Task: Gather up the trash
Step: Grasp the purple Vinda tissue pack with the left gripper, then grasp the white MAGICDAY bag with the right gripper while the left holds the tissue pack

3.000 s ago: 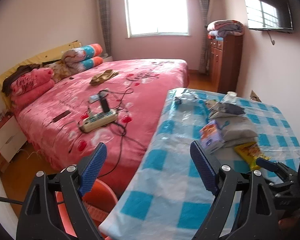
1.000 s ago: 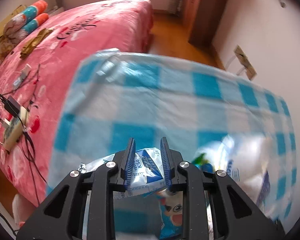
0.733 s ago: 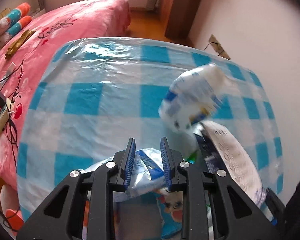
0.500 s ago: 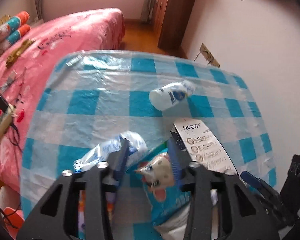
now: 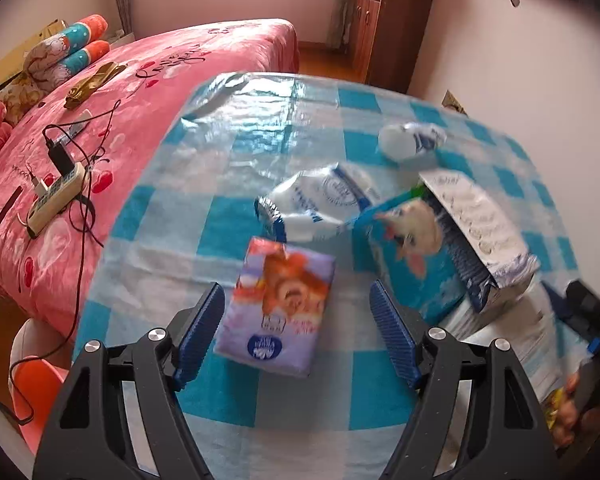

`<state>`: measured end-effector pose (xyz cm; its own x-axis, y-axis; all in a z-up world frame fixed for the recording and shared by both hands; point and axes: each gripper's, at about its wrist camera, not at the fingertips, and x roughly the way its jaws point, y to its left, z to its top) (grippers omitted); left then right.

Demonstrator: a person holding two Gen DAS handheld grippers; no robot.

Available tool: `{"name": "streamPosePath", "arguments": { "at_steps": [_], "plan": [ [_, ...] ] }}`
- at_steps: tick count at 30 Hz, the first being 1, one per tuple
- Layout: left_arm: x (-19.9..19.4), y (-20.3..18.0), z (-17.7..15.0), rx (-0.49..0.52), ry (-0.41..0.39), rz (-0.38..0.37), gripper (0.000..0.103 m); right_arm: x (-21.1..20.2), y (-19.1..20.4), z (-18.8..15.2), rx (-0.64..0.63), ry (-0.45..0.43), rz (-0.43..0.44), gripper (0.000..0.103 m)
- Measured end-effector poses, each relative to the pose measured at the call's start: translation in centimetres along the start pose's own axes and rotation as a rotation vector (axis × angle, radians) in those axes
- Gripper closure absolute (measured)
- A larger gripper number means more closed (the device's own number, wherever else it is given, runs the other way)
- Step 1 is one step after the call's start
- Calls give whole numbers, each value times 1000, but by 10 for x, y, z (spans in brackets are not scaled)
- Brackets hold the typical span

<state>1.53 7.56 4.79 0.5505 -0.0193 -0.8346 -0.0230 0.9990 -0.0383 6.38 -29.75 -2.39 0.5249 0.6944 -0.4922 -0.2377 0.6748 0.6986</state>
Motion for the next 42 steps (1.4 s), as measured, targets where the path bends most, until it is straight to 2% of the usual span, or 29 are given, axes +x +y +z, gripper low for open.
{"name": "streamPosePath", "arguments": {
  "at_steps": [4, 14, 16, 18, 20, 27, 36, 39, 42],
  "plan": [
    [4, -5, -3, 48, -7, 14, 27, 1, 3, -2, -13, 9, 4, 5],
    [29, -1, -8, 48, 37, 40, 27, 7, 7, -2, -29, 32, 22, 5],
    [29, -2, -8, 44, 38, 48, 30, 6, 7, -2, -30, 34, 23, 5],
    [27, -2, -8, 28, 31, 59, 45, 6, 8, -1, -31, 33, 25, 5],
    [25, 0, -6, 7, 30, 61, 50, 7, 7, -1, -31, 34, 26, 5],
    [19, 1, -9, -31, 17, 84, 50, 8, 7, -1, -31, 34, 30, 5],
    [6, 1, -25, -4, -3, 50, 50, 8, 0, 2, -9, 30, 35, 5],
    [3, 4, -32, 10, -8, 35, 50, 8, 0, 4, -9, 31, 17, 5],
    [-2, 6, -39, 23, -15, 9, 50, 10, 5, 3, -39, 41, -40, 5]
  ]
}}
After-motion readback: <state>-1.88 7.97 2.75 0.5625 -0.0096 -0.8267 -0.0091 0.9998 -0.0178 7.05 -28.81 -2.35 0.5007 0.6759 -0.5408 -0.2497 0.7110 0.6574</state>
